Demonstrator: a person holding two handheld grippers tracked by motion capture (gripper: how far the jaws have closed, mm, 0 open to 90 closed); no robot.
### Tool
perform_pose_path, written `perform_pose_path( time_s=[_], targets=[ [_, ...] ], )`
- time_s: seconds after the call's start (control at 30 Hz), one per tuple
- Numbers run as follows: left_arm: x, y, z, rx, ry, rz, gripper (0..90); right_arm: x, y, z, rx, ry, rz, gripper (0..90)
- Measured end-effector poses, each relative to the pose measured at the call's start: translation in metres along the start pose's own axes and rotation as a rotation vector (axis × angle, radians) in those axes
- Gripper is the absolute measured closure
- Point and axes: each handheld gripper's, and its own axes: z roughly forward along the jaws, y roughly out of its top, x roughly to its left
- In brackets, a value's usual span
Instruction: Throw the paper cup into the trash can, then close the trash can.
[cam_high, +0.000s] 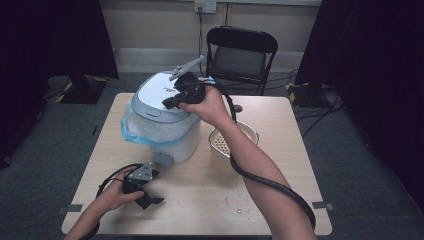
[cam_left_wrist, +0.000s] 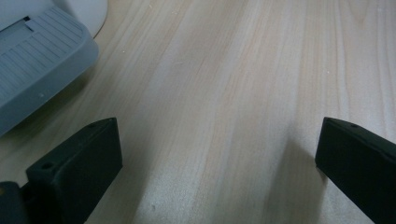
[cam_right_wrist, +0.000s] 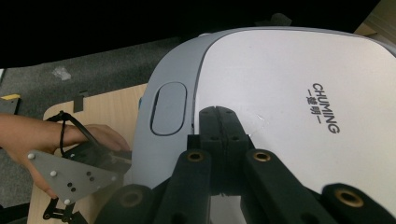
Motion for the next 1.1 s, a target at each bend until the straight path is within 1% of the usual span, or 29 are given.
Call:
perform_pose_path(
  time_s=[0.03,0.07,0.1,0.13,0.17,0.23,0.27,0.3,0.33,0.37,0.4,0.43,0.47,0.5,0.53,0.57,0.6,0.67,0.7,0.77,0.83,0.87,0.93,1.0,1.03,1.1],
  targets=[
    [0.000,0.000,0.000,0.002,0.000,0.003,0.0,0.000,0.001,0.000,0.006,-0.002,-0.004,86.0],
    [0.000,0.000,0.000,-0.003,-0.005,0.002,0.0,0.001,0.002,-0.001,0.012,-0.014,-0.007,78.4],
    [0.000,0.000,0.000,-0.003,-0.005,0.001,0.0,0.001,0.002,-0.002,0.013,-0.029,-0.001,69.2],
    [0.000,0.000,0.000,-0.004,-0.004,0.001,0.0,0.001,0.003,-0.003,0.018,-0.039,0.006,62.4],
    [0.000,0.000,0.000,-0.004,-0.004,0.001,0.0,0.001,0.002,-0.005,0.023,-0.051,0.004,61.8],
    [0.000,0.000,0.000,-0.004,-0.004,0.001,0.0,-0.001,0.000,-0.009,0.023,-0.068,0.012,52.8],
    [0.000,0.000,0.000,-0.004,-0.004,0.000,0.0,-0.003,-0.002,-0.012,0.003,-0.081,0.025,51.5],
    [0.000,0.000,0.000,-0.002,-0.005,0.001,0.0,-0.005,-0.004,-0.014,-0.003,-0.088,0.040,46.0],
    [0.000,0.000,0.000,-0.005,-0.004,0.001,0.0,-0.007,-0.005,-0.017,-0.009,-0.106,0.048,39.2],
    [0.000,0.000,0.000,-0.005,-0.005,0.001,0.0,-0.008,-0.006,-0.020,-0.028,-0.121,0.064,33.3],
    [0.000,0.000,0.000,-0.005,-0.005,0.001,0.0,-0.010,-0.007,-0.024,-0.038,-0.132,0.080,29.8],
    [0.000,0.000,0.000,-0.005,-0.005,0.001,0.0,-0.011,-0.008,-0.026,-0.042,-0.141,0.079,26.9],
    [0.000,0.000,0.000,-0.005,-0.005,0.000,0.0,-0.011,-0.008,-0.029,-0.034,-0.139,0.079,24.4],
    [0.000,0.000,0.000,-0.002,-0.007,0.001,0.0,-0.012,-0.009,-0.031,-0.026,-0.150,0.077,20.1],
    [0.000,0.000,0.000,-0.004,-0.008,0.002,0.0,-0.012,-0.010,-0.032,-0.029,-0.160,0.076,16.9],
    [0.000,0.000,0.000,-0.006,-0.006,0.002,0.0,-0.012,-0.012,-0.035,-0.034,-0.151,0.084,16.0],
    [0.000,0.000,0.000,-0.005,-0.010,-0.005,0.0,-0.012,-0.013,-0.036,-0.036,-0.155,0.086,14.2],
    [0.000,0.000,0.000,-0.003,-0.007,0.002,0.0,-0.010,-0.018,-0.040,-0.040,-0.153,0.090,14.7],
    [0.000,0.000,0.000,-0.004,-0.005,0.002,0.0,-0.009,-0.020,-0.043,-0.035,-0.166,0.083,14.7],
    [0.000,0.000,0.000,-0.004,-0.006,0.001,0.0,-0.006,-0.024,-0.048,-0.025,-0.177,0.081,14.7],
    [0.000,0.000,0.000,-0.003,-0.007,0.003,0.0,-0.004,-0.030,-0.054,-0.018,-0.171,0.082,14.6],
    [0.000,0.000,0.000,-0.006,-0.006,0.002,0.0,-0.002,-0.033,-0.057,-0.013,-0.174,0.076,14.6],
    [0.000,0.000,0.000,-0.005,-0.006,0.002,0.0,0.000,-0.041,-0.063,-0.003,-0.159,0.075,14.6],
    [0.000,0.000,0.000,-0.005,-0.005,0.001,0.0,0.003,-0.050,-0.069,0.011,-0.176,0.075,14.6],
    [0.000,0.000,0.000,-0.005,-0.005,0.002,0.0,0.004,-0.055,-0.072,0.020,-0.175,0.077,14.6],
    [0.000,0.000,0.000,-0.005,-0.005,0.002,0.0,0.005,-0.066,-0.079,0.018,-0.173,0.088,14.6]
  ],
)
